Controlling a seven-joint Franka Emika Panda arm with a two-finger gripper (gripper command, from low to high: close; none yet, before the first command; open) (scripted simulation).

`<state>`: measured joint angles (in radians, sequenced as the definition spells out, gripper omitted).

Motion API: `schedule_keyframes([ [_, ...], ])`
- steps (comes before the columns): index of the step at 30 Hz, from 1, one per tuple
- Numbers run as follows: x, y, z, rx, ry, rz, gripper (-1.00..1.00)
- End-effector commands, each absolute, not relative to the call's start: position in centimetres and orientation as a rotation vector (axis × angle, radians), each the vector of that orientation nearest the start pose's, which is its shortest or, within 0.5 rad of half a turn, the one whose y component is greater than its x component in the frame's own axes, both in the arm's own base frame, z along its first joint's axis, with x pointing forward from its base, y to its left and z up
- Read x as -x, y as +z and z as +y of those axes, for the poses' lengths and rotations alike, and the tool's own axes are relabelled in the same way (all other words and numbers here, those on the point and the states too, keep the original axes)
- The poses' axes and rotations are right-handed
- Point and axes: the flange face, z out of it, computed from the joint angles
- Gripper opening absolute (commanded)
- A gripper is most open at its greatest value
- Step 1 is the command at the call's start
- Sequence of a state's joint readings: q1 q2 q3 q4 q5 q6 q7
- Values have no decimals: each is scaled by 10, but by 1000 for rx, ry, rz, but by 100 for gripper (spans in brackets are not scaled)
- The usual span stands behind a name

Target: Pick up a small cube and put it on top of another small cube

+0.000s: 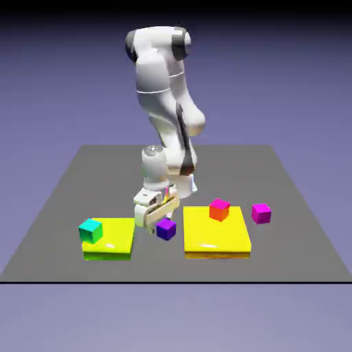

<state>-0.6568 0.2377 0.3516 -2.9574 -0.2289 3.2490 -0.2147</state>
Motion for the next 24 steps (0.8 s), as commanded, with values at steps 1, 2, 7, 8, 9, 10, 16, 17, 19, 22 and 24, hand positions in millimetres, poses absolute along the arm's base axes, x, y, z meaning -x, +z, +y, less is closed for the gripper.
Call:
schedule_keyframes([
  [1, -306, 135, -58, 3050, -157, -193, 0],
  [2, -304, 133, -56, 3043, -161, -193, 0],
  [7, -296, 124, -48, 2999, -174, -192, 0],
  [8, -296, 124, -48, 2999, -174, -192, -100],
  [9, -296, 124, -48, 2999, -174, -192, -100],
  [10, -299, 126, -50, 3010, -172, -193, -100],
  [16, -308, 139, -60, 3062, -150, -193, -100],
  [17, -309, 141, -62, 3068, -146, -192, -100],
  [19, -310, 146, -64, 3078, -137, -191, -100],
  [22, -311, 153, -67, 3088, -124, -189, -100],
  [24, -311, 157, -68, 3091, -116, -188, -100],
])
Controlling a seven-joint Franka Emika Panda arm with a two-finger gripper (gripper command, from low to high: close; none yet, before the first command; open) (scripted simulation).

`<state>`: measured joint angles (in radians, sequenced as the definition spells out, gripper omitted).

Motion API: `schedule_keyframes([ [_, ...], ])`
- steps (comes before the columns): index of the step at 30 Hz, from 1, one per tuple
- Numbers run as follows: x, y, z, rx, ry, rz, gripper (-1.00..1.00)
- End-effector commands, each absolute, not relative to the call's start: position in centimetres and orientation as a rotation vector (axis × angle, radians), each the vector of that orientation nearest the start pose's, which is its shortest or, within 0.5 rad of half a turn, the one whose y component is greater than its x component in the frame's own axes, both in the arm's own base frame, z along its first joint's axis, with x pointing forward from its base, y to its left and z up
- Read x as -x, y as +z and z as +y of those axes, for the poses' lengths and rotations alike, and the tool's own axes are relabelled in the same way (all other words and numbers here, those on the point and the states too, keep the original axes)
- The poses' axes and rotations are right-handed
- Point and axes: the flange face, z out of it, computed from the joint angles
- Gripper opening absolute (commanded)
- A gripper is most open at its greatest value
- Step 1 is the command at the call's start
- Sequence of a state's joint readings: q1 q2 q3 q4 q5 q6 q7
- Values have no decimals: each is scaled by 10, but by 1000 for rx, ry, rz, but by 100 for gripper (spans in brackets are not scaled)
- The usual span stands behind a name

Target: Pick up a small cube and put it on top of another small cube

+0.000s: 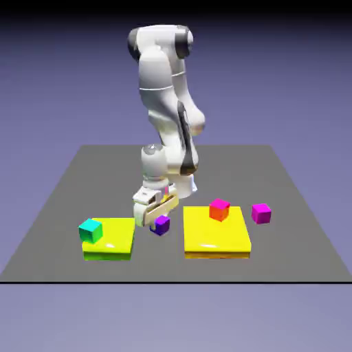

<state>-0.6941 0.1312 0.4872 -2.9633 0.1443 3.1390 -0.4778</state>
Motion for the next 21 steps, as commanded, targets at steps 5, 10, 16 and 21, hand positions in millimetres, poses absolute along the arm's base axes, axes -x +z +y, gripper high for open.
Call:
schedule_keyframes([
  [5, -309, 168, -70, 3087, -103, -184, -100],
  [10, -304, 178, -68, 3069, -105, -182, -100],
  [16, -297, 187, -62, 3033, -133, -185, -100],
  [21, -291, 193, -55, 2999, -174, -192, -100],
])
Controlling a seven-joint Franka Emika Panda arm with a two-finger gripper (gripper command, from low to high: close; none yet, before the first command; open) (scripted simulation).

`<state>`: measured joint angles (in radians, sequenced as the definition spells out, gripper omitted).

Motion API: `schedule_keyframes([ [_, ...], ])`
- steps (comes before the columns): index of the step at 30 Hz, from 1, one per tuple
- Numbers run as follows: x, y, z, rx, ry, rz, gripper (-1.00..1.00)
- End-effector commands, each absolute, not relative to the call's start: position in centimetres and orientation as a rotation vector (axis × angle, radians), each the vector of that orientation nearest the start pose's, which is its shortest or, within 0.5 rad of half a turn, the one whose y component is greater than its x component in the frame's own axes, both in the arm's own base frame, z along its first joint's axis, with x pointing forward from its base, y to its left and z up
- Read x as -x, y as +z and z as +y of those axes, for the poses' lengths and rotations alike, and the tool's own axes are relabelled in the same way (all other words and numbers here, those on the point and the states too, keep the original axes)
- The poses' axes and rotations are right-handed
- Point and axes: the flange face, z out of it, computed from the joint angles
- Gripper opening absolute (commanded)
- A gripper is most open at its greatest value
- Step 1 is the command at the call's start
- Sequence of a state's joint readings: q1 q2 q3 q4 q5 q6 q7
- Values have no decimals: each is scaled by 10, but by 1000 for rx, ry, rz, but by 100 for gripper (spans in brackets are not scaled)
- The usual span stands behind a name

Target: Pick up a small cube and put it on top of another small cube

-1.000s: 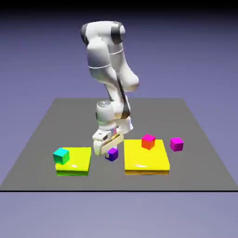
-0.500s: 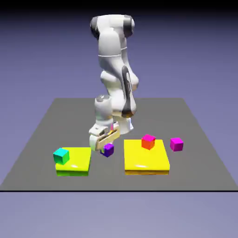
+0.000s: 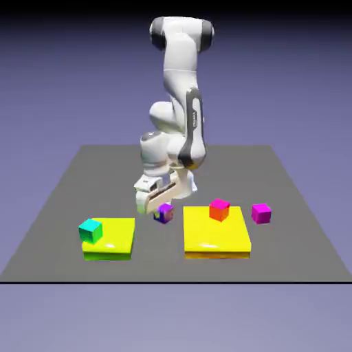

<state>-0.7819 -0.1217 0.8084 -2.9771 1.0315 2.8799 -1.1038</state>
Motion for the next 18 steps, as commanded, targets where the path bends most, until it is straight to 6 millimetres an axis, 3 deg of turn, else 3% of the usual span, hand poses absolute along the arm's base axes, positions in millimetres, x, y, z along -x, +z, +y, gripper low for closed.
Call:
schedule_keyframes([
  [1, -291, 193, -55, 2999, -174, -192, -100],
  [2, -293, 190, -46, 2963, -143, -205, -100],
  [8, -347, 202, 13, 2828, -141, -525, -100],
  [14, -371, 219, 111, 2536, -115, -1331, -100],
  [18, -365, 229, 176, 2217, -81, -1834, -100],
])
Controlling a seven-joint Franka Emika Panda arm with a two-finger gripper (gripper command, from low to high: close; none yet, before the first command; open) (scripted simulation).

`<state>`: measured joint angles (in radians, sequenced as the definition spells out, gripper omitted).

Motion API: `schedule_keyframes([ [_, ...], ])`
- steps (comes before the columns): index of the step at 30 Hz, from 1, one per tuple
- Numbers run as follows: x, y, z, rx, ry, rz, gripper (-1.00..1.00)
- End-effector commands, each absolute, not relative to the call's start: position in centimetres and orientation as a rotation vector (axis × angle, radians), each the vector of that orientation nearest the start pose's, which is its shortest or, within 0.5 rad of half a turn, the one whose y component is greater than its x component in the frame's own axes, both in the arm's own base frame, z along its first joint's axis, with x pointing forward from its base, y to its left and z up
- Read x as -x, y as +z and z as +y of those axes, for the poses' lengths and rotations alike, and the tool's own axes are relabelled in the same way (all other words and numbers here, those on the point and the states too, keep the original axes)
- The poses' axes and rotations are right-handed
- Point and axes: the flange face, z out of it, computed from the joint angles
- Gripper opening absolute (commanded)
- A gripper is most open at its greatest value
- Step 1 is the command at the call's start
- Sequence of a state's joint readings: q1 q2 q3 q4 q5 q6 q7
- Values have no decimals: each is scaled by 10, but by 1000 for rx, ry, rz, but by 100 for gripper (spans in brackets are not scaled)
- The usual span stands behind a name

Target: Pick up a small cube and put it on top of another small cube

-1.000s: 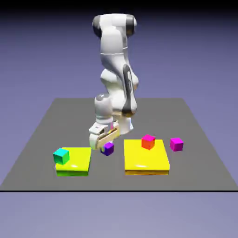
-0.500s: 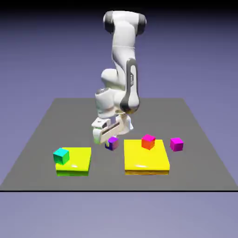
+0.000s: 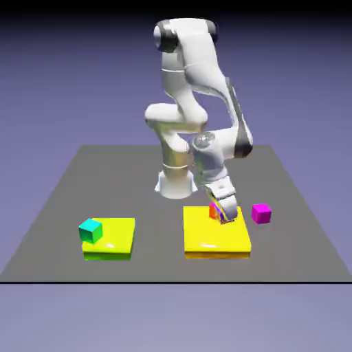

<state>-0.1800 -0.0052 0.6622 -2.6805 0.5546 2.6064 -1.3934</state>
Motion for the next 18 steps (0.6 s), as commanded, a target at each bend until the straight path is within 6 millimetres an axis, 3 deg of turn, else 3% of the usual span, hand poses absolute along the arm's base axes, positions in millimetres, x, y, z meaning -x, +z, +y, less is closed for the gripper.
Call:
schedule_keyframes([
  [1, -359, 231, 192, 2119, -69, -1957, -100],
  [7, -315, 241, 270, 1440, 15, -2553, -100],
  [14, -247, 247, 331, 530, 146, -2943, -100],
  [16, -241, 248, 339, 438, 157, -2965, -100],
  [18, -242, 229, 338, 442, 158, -2968, -100],
])
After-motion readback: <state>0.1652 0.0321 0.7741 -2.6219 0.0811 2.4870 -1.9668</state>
